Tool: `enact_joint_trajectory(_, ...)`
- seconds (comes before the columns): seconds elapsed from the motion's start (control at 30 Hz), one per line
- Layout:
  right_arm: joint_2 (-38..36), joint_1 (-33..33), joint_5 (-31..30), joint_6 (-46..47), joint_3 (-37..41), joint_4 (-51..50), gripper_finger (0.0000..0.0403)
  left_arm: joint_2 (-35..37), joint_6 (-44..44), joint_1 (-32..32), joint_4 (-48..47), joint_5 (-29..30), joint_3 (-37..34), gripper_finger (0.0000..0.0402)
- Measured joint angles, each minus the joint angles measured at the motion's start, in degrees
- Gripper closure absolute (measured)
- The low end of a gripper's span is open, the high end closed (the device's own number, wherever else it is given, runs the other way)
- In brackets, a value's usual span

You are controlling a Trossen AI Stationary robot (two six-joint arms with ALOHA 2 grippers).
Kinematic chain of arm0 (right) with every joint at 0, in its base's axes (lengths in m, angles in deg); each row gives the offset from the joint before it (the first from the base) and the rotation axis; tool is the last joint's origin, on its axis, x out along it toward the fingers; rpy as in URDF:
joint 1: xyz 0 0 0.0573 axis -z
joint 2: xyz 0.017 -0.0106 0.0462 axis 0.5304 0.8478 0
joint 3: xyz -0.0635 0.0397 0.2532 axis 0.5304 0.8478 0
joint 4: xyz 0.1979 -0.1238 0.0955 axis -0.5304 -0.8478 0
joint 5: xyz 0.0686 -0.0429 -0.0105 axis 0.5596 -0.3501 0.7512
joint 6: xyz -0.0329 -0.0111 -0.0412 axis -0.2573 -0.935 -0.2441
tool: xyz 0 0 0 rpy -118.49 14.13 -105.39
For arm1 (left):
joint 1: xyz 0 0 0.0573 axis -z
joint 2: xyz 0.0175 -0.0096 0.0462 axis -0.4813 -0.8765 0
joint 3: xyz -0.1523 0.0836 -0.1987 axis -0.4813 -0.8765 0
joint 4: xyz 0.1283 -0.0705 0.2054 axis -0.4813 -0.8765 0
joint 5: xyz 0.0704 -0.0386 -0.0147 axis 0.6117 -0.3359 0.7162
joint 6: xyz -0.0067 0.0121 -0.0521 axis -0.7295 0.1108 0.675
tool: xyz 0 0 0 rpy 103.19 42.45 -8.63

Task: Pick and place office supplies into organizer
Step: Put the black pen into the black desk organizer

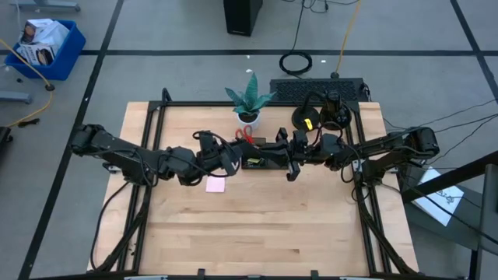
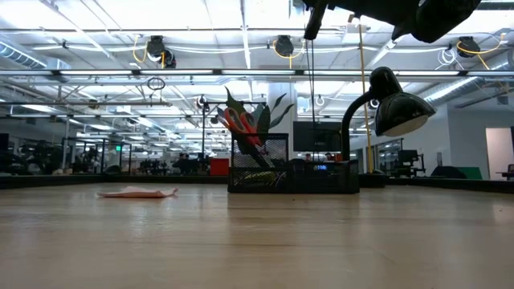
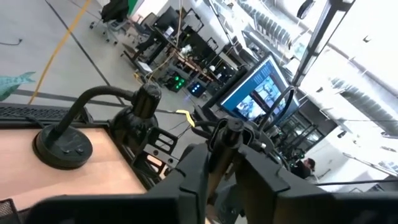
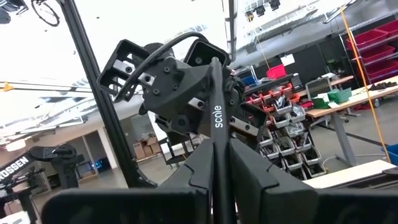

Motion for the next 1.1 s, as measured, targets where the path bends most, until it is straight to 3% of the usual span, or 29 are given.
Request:
enact_joint_trajectory(0.27, 0.0, 0.0, 0.0, -0.1, 0.0, 0.4, 0.0349, 0.0, -2.5, -0.4, 0.3, 0.4, 0.0, 0.0379)
enact_joint_trajectory(0.6, -1.6, 0.0, 3.1, 0.0, 0.1, -3.6, 0.0345, 1.4, -6.9, -1.1, 0.4, 0.0, 0.0, 0.0359)
enact_joint_trajectory(0.87, -8.8, 0.1, 2.9, 4.8, 10.7, -7.1, 0.0344, 4.3, -12.4, -3.6, -1.4, -0.1, 0.0, 0.0381)
enact_joint_trajectory(1.1, -17.5, -0.4, 2.7, 15.1, 22.7, -7.1, 0.0344, 4.4, -11.0, -7.8, -11.7, -0.3, 0.0, 0.0358)
